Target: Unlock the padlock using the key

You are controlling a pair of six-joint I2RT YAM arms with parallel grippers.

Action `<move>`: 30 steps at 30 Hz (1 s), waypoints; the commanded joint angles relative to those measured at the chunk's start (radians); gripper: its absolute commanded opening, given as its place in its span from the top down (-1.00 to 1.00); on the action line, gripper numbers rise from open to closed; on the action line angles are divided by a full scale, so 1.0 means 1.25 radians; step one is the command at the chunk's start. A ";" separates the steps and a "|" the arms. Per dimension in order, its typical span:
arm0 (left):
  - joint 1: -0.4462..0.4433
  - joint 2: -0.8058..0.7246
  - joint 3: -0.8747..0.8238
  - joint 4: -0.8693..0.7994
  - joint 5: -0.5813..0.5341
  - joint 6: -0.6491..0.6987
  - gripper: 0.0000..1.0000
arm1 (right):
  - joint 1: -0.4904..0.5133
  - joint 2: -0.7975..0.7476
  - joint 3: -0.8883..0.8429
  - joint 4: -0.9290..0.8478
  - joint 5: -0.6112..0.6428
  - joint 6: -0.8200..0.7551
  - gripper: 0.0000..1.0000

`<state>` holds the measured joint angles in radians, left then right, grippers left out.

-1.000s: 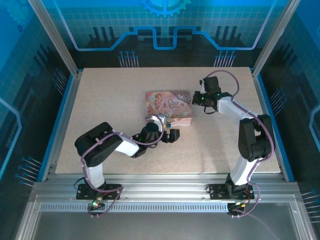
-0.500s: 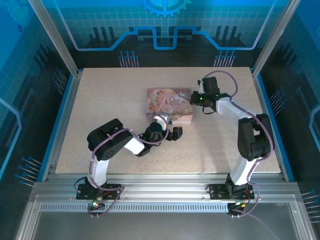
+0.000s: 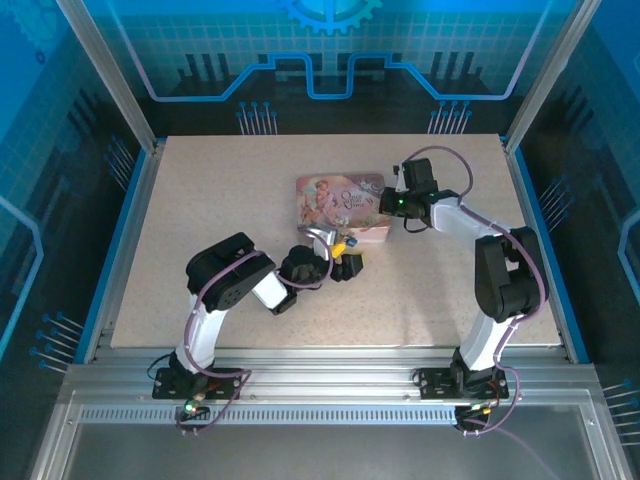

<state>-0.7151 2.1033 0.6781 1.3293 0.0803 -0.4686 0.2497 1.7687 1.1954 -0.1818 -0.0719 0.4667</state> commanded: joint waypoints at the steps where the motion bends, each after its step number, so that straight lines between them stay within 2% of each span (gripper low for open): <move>1: 0.007 0.004 -0.004 0.055 0.091 -0.027 -0.58 | 0.016 -0.008 -0.010 0.010 -0.010 0.001 1.00; 7: 0.024 0.001 0.001 0.056 0.112 -0.058 -0.48 | 0.024 -0.015 -0.020 0.012 -0.001 -0.002 1.00; 11: 0.027 -0.003 0.001 0.056 0.115 -0.077 -0.49 | 0.024 -0.020 -0.025 0.013 0.002 -0.005 1.00; 17: 0.027 -0.049 -0.055 0.055 0.060 -0.072 -0.59 | 0.024 -0.041 0.010 -0.021 0.026 -0.039 1.00; 23: 0.027 -0.098 -0.123 0.055 0.040 -0.097 -0.63 | 0.011 -0.021 0.116 -0.077 0.046 -0.089 1.00; 30: 0.027 -0.154 -0.193 0.051 0.010 -0.135 -0.66 | -0.002 0.103 0.317 -0.153 0.035 -0.100 1.00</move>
<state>-0.6888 1.9575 0.4660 1.3598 0.1272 -0.6044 0.2607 1.8202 1.5116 -0.3008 -0.0296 0.3649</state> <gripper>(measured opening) 0.829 0.058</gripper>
